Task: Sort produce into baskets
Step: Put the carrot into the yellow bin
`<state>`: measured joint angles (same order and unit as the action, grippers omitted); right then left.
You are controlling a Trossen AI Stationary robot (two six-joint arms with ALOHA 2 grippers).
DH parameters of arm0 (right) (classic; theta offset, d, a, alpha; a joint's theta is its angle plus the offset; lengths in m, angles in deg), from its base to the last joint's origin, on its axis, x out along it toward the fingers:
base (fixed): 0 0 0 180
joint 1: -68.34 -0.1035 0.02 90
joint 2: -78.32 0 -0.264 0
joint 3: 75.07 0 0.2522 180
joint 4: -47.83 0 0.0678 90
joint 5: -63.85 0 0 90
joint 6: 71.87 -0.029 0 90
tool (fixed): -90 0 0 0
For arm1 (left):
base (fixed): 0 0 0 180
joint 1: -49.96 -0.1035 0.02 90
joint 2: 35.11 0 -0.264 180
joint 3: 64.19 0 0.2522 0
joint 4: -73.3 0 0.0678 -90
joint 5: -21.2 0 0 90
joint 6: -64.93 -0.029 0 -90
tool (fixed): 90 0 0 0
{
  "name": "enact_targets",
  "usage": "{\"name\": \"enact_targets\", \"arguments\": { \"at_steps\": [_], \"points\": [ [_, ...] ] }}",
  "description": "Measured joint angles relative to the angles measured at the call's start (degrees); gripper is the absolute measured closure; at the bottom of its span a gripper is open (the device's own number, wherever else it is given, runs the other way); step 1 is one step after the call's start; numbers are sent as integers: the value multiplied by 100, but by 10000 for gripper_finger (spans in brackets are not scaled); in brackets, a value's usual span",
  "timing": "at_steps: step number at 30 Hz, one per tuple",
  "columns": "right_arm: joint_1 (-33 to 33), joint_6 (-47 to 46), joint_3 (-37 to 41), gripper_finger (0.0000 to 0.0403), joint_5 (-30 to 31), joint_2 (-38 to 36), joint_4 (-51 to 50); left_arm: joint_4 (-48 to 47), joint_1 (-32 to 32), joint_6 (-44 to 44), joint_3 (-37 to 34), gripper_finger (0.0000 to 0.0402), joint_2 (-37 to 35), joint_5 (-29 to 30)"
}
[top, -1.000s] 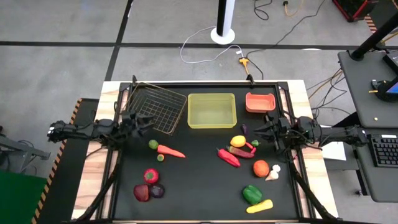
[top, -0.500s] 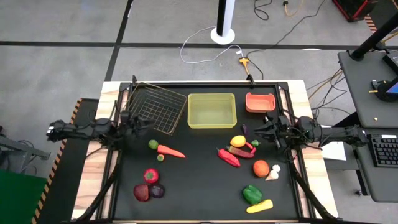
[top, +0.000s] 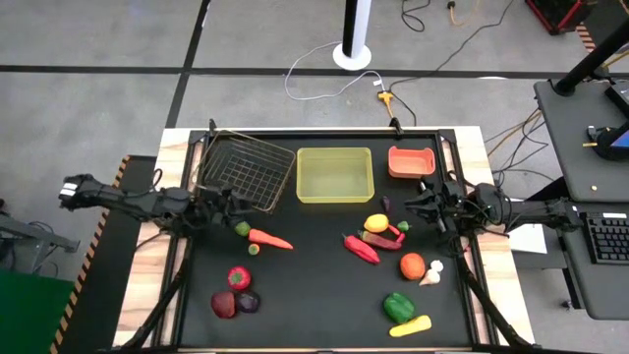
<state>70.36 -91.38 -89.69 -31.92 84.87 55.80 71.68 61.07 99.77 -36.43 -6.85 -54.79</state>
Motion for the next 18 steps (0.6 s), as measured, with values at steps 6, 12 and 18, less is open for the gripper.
{"name": "enact_targets", "arguments": {
  "at_steps": [6, 12, 18],
  "points": [
    [0, 4, 1, 346, 429, 0, -4, -1821, 417, -257, 1248, 199, 1093, -5],
    [0, -4, 1, 346, 438, 0, 0, -2928, 1036, -556, 2366, 199, 2273, -6],
    [-1, -200, -28, 346, 436, 2, -9, -3837, 1422, -740, 3260, 199, 3407, 28]
  ]
}}
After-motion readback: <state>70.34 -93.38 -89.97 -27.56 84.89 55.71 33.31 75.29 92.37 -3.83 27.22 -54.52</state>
